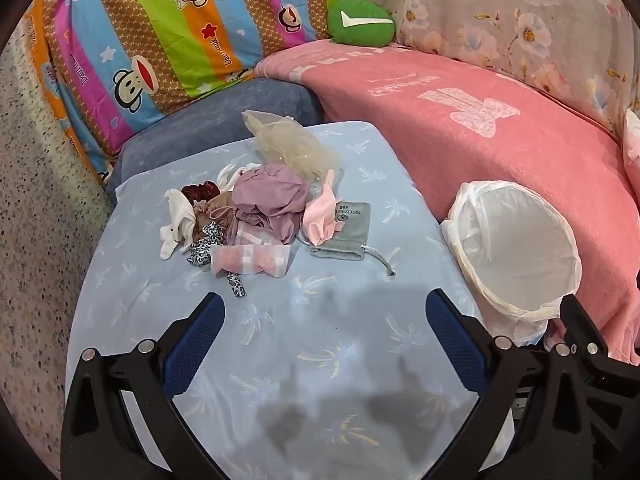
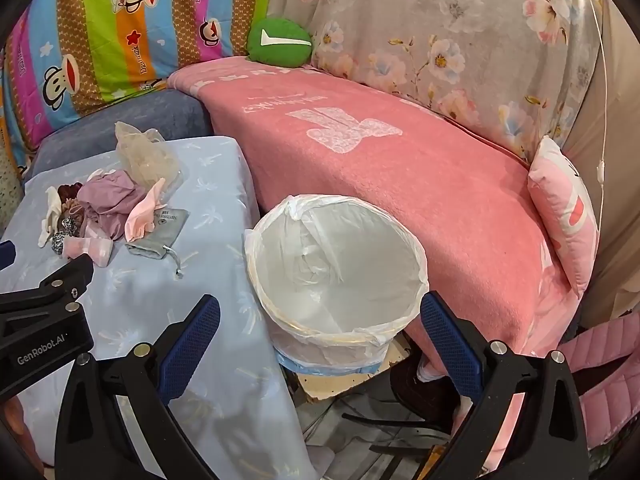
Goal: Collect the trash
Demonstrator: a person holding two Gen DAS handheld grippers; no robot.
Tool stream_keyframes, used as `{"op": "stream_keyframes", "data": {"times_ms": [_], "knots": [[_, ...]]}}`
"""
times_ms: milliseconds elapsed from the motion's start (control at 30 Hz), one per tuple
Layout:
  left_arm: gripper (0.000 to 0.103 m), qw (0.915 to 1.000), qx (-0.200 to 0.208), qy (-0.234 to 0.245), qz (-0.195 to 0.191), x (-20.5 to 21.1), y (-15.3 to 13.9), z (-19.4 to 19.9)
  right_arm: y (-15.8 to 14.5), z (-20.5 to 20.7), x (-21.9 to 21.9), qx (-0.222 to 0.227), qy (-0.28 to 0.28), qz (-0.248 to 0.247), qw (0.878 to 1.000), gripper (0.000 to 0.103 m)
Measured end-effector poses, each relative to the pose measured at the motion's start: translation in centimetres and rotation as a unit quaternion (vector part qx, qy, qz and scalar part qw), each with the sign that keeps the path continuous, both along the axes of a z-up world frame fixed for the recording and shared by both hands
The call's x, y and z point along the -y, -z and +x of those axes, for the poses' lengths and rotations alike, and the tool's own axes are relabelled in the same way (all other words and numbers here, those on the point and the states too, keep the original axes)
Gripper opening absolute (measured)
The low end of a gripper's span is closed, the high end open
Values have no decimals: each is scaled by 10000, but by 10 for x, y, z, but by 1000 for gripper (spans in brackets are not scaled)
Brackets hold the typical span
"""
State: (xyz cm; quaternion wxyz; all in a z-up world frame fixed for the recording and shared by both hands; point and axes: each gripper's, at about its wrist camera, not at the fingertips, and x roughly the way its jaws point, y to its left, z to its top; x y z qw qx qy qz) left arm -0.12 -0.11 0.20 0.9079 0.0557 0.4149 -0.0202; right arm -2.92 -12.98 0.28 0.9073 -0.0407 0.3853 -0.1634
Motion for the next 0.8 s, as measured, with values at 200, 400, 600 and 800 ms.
{"op": "stream_keyframes", "data": {"times_ms": [200, 400, 600, 800], "knots": [[96, 10000, -3, 0, 18, 0, 1, 0, -1, 0, -1, -1, -17, -22, 10000, 97], [96, 10000, 33, -6, 18, 0, 1, 0, -2, -1, -1, 20, 5, -18, 10000, 97], [96, 10000, 49, 24, 57, 2, 3, -1, 0, -2, 1, 10, 34, -19, 10000, 97], [96, 9999, 83, 60, 76, 5, 2, -1, -1, -3, 4, 19, 40, -24, 10000, 97]]}}
